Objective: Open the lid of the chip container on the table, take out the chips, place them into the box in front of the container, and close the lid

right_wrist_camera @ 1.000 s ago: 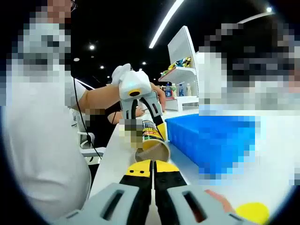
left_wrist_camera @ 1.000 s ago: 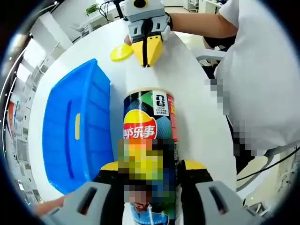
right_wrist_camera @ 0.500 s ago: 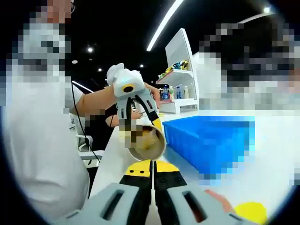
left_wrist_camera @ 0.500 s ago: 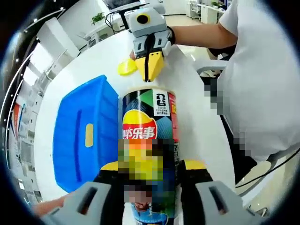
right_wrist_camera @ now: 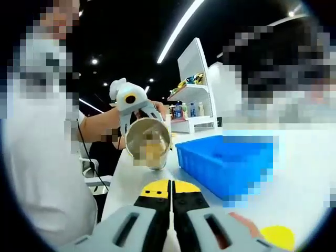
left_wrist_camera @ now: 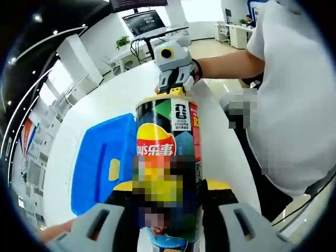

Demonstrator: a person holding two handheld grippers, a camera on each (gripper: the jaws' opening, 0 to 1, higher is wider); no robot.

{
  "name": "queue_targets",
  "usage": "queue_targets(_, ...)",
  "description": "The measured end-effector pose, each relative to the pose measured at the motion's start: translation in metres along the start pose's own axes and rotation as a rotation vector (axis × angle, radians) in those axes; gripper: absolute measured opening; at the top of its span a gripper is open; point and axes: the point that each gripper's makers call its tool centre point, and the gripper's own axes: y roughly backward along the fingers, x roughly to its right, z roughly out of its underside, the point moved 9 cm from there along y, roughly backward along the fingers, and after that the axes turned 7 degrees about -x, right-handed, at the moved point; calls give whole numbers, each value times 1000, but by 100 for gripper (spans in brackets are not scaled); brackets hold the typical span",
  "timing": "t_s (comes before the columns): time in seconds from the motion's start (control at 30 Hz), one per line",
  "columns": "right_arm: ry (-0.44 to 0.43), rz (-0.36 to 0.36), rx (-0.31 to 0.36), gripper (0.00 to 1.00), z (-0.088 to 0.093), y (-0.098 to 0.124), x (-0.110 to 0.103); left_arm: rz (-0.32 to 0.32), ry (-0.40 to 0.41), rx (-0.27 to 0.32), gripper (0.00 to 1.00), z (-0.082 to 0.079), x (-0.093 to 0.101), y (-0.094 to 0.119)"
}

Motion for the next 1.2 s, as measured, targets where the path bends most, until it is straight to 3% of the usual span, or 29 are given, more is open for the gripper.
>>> queue_targets(0.1, -8, 15, 11, 2, -1, 2, 1, -51, 13, 80, 45, -4, -4, 6)
queue_targets(0.13, -11, 19, 12, 2, -1, 2, 1, -26, -7, 102, 45, -4, -1, 8)
queue_targets(0.37, -24, 41, 24, 2, -3, 6, 3, -52, 60, 170, 45, -10, 2, 10)
queue_targets(0.47, -31, 45, 29, 2, -3, 5, 3, -101, 88, 249, 45, -13, -1, 11)
queue_targets(0.63, -37, 48, 27, 2, -1, 5, 3, -106, 162, 372, 45, -13, 1, 16)
queue_targets(0.7, -40, 48, 27, 2, -1, 5, 3, -103, 176, 366, 45, -13, 2, 16)
queue_targets(0.87, -46, 54, 33, 2, -2, 5, 5, -125, 202, 418, 45, -13, 4, 14)
queue_targets(0.93, -49, 58, 37, 2, -2, 5, 6, -122, 219, 455, 45, -13, 5, 12)
queue_targets(1.0, -51, 60, 37, 2, -3, 6, 7, -167, 249, 513, 45, -15, 2, 13)
queue_targets(1.1, -53, 61, 32, 2, -2, 6, 7, -157, 285, 593, 45, -18, 4, 18)
queue_targets(1.2, -55, 66, 30, 2, -2, 7, 8, -149, 298, 616, 45, -19, 5, 16)
